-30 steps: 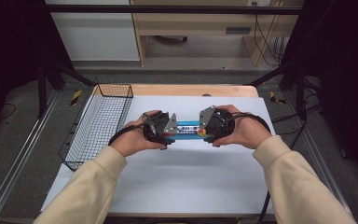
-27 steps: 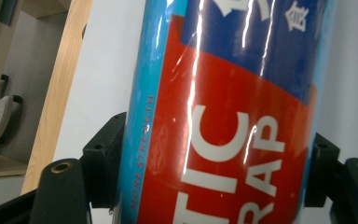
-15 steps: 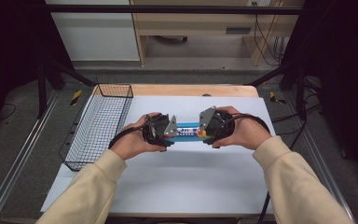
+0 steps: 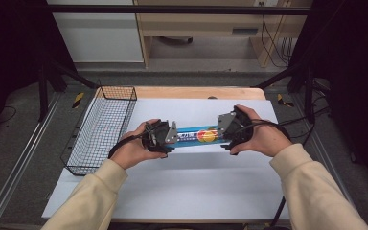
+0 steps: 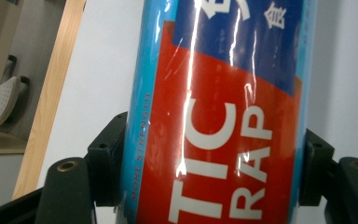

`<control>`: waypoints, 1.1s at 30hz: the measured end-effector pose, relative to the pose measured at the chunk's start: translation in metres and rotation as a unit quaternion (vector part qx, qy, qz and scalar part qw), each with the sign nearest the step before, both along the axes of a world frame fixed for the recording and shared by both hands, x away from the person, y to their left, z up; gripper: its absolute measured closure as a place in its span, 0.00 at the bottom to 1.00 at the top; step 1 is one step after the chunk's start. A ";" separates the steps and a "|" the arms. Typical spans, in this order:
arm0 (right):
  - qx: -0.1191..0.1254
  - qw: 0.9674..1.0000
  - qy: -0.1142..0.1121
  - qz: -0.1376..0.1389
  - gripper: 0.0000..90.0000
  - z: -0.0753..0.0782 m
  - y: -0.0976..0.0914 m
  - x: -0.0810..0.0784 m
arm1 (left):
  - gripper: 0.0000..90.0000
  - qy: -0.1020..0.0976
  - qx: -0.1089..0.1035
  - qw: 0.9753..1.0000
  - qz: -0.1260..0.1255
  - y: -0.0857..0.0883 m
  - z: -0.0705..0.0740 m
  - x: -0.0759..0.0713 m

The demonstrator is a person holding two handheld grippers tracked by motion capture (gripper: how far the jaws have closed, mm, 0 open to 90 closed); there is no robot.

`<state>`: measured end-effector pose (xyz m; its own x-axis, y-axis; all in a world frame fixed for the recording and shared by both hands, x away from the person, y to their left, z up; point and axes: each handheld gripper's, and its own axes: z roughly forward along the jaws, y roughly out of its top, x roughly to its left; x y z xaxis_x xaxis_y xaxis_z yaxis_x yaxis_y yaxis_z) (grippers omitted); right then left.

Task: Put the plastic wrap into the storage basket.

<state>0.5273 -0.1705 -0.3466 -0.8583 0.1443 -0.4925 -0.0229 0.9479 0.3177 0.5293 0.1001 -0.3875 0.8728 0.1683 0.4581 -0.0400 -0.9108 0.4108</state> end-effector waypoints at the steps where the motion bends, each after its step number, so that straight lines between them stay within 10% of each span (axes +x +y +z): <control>1: 0.001 1.000 0.002 -0.005 0.08 -0.001 -0.005 0.000 | 0.33 0.000 -0.002 1.000 0.001 0.001 -0.001 0.000; 8: 0.022 0.997 -0.005 -0.068 0.07 -0.011 -0.045 -0.006 | 0.33 0.000 -0.010 1.000 0.010 0.008 -0.002 -0.002; 15: 0.078 0.982 -0.034 -0.166 0.12 -0.030 -0.059 -0.027 | 0.33 -0.005 -0.025 0.999 0.034 0.019 0.004 -0.010; 20: 0.127 0.960 -0.023 -0.247 0.12 -0.058 -0.055 -0.037 | 0.33 -0.010 -0.039 0.997 0.073 0.025 0.012 -0.015; 24: 0.181 0.936 -0.036 -0.300 0.12 -0.076 -0.059 -0.035 | 0.33 -0.016 -0.053 0.994 0.090 0.031 0.021 -0.018; 29: 0.264 0.891 -0.029 -0.368 0.13 -0.095 -0.071 -0.035 | 0.33 -0.022 -0.064 0.991 0.112 0.037 0.030 -0.022; 31: 0.277 0.884 -0.022 -0.377 0.12 -0.098 -0.073 -0.037 | 0.33 -0.026 -0.064 0.990 0.124 0.040 0.033 -0.024; 33: 0.271 0.884 -0.028 -0.380 0.12 -0.099 -0.074 -0.037 | 0.33 -0.030 -0.064 0.988 0.134 0.042 0.036 -0.027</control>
